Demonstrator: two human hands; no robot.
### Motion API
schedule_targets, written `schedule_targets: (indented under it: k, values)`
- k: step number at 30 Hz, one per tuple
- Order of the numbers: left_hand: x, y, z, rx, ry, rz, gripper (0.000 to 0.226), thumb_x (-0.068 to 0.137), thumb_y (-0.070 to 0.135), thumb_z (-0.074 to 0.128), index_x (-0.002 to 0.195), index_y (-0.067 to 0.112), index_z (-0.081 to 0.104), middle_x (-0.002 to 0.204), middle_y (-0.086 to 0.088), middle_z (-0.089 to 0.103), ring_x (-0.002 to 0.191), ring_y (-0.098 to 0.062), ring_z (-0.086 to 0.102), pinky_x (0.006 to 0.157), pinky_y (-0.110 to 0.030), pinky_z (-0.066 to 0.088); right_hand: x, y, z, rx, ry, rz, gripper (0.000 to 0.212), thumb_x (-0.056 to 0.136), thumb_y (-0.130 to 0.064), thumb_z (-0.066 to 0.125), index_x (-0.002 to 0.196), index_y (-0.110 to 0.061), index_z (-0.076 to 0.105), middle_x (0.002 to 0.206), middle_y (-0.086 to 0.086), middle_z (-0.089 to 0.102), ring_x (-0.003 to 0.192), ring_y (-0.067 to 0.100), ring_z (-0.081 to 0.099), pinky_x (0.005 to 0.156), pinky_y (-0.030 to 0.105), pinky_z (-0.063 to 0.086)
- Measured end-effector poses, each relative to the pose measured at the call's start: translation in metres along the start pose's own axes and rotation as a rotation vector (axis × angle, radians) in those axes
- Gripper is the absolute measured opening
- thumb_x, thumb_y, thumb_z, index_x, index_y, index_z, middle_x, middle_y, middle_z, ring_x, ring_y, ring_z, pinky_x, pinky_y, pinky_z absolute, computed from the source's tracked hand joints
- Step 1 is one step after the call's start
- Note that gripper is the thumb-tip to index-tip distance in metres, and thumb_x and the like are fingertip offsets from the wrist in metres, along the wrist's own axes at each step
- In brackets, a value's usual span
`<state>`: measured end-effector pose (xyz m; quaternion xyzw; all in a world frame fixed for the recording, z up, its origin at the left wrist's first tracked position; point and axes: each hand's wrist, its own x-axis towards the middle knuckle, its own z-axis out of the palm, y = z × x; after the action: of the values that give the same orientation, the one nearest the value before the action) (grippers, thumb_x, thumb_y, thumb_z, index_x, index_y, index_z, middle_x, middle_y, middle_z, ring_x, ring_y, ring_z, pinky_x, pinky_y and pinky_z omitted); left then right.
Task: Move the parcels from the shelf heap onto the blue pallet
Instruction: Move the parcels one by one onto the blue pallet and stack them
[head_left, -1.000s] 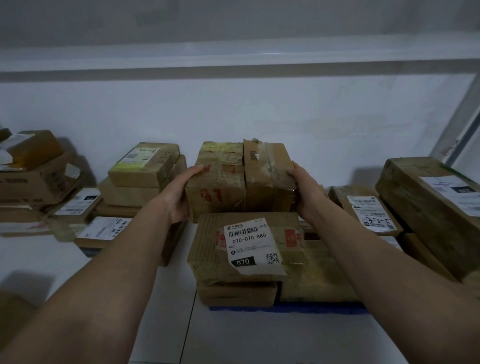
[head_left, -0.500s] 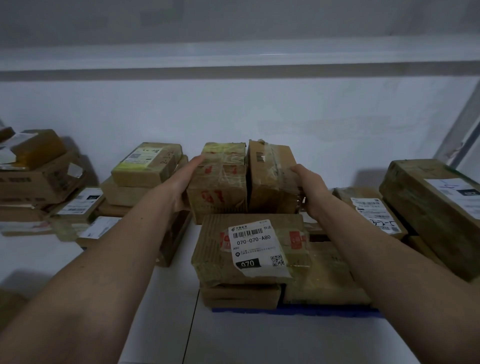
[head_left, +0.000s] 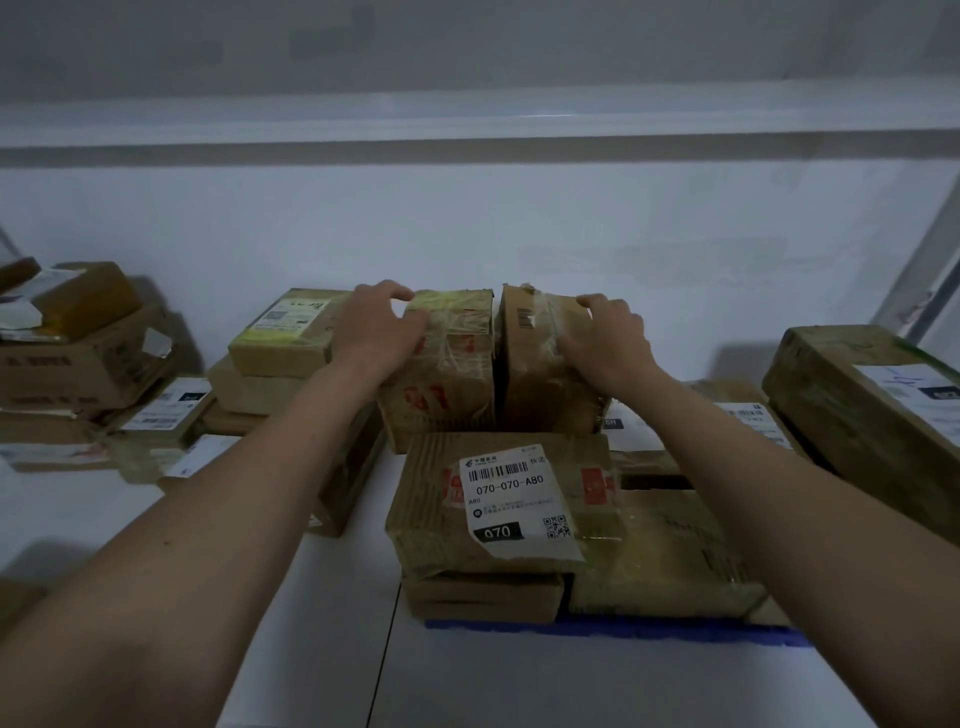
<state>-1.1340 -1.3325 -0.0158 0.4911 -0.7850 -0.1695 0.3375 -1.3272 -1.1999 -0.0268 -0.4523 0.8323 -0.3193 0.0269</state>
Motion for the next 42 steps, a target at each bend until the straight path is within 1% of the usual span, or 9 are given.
schedule_targets:
  k: [3, 6, 10, 14, 19, 25, 31, 38, 42]
  values:
    - [-0.006, 0.007, -0.006, 0.123, -0.091, 0.092, 0.036, 0.090, 0.034, 0.058, 0.124, 0.026, 0.059, 0.138, -0.003, 0.047, 0.122, -0.022, 0.048, 0.091, -0.033, 0.040, -0.001, -0.021, -0.006, -0.158, -0.032, -0.168, 0.050, 0.089, -0.033, 0.054, 0.136, -0.016, 0.048, 0.132, 0.010, 0.051, 0.123, 0.034, 0.044, 0.098, 0.048, 0.039]
    - [-0.016, 0.014, -0.013, 0.293, -0.134, 0.158, 0.038, 0.090, 0.039, 0.058, 0.126, 0.026, 0.059, 0.136, -0.005, 0.050, 0.123, -0.025, 0.049, 0.096, -0.037, 0.041, -0.006, -0.040, -0.008, -0.265, -0.097, -0.272, 0.045, 0.089, -0.035, 0.054, 0.129, -0.013, 0.053, 0.132, 0.010, 0.049, 0.124, 0.034, 0.042, 0.098, 0.048, 0.038]
    - [-0.034, 0.011, -0.025, 0.318, -0.223, 0.154, 0.051, 0.089, 0.043, 0.060, 0.137, 0.028, 0.049, 0.138, -0.006, 0.047, 0.129, -0.024, 0.042, 0.102, -0.037, 0.036, -0.010, -0.056, -0.006, -0.402, -0.211, -0.382, 0.055, 0.089, -0.047, 0.055, 0.133, -0.015, 0.050, 0.142, 0.012, 0.041, 0.130, 0.034, 0.035, 0.102, 0.050, 0.035]
    - [-0.057, 0.010, -0.047, 0.283, -0.261, 0.094, 0.059, 0.090, 0.042, 0.061, 0.144, 0.027, 0.041, 0.150, -0.003, 0.038, 0.138, -0.023, 0.033, 0.110, -0.035, 0.028, -0.018, -0.072, -0.003, -0.326, -0.353, -0.455, 0.061, 0.093, -0.041, 0.053, 0.143, -0.010, 0.036, 0.148, 0.017, 0.033, 0.138, 0.035, 0.027, 0.108, 0.044, 0.027]
    - [-0.082, -0.001, -0.075, 0.422, -0.225, -0.060, 0.063, 0.088, 0.044, 0.062, 0.145, 0.031, 0.038, 0.149, -0.004, 0.040, 0.135, -0.027, 0.038, 0.109, -0.036, 0.034, -0.029, -0.101, 0.006, -0.276, -0.437, -0.577, 0.059, 0.093, -0.044, 0.052, 0.141, -0.014, 0.037, 0.147, 0.015, 0.034, 0.136, 0.037, 0.029, 0.108, 0.047, 0.029]
    - [-0.113, -0.027, -0.107, 0.485, -0.245, -0.184, 0.067, 0.086, 0.044, 0.063, 0.146, 0.032, 0.034, 0.149, -0.006, 0.037, 0.137, -0.028, 0.033, 0.110, -0.040, 0.034, -0.058, -0.141, 0.013, -0.249, -0.446, -0.689, 0.059, 0.089, -0.048, 0.056, 0.140, -0.022, 0.042, 0.144, 0.011, 0.038, 0.131, 0.034, 0.033, 0.102, 0.045, 0.037]
    - [-0.135, -0.071, -0.145, 0.496, -0.264, -0.245, 0.070, 0.083, 0.051, 0.064, 0.144, 0.030, 0.036, 0.144, -0.010, 0.044, 0.128, -0.031, 0.044, 0.101, -0.042, 0.043, -0.102, -0.191, 0.036, -0.297, -0.459, -0.726, 0.062, 0.090, -0.050, 0.054, 0.142, -0.021, 0.039, 0.150, 0.011, 0.030, 0.138, 0.035, 0.022, 0.111, 0.052, 0.025]
    - [-0.162, -0.134, -0.208, 0.453, -0.278, -0.267, 0.070, 0.088, 0.043, 0.063, 0.148, 0.025, 0.032, 0.149, -0.006, 0.040, 0.132, -0.026, 0.041, 0.104, -0.035, 0.040, -0.154, -0.264, 0.092, -0.315, -0.513, -0.778, 0.058, 0.089, -0.054, 0.052, 0.138, -0.024, 0.043, 0.140, 0.011, 0.041, 0.127, 0.033, 0.036, 0.101, 0.044, 0.034]
    - [-0.169, -0.177, -0.241, 0.460, -0.302, -0.275, 0.071, 0.089, 0.039, 0.063, 0.149, 0.027, 0.028, 0.149, -0.008, 0.038, 0.133, -0.028, 0.040, 0.104, -0.036, 0.039, -0.177, -0.300, 0.130, -0.339, -0.501, -0.809, 0.060, 0.089, -0.053, 0.051, 0.140, -0.021, 0.043, 0.142, 0.009, 0.044, 0.129, 0.027, 0.040, 0.106, 0.037, 0.033]
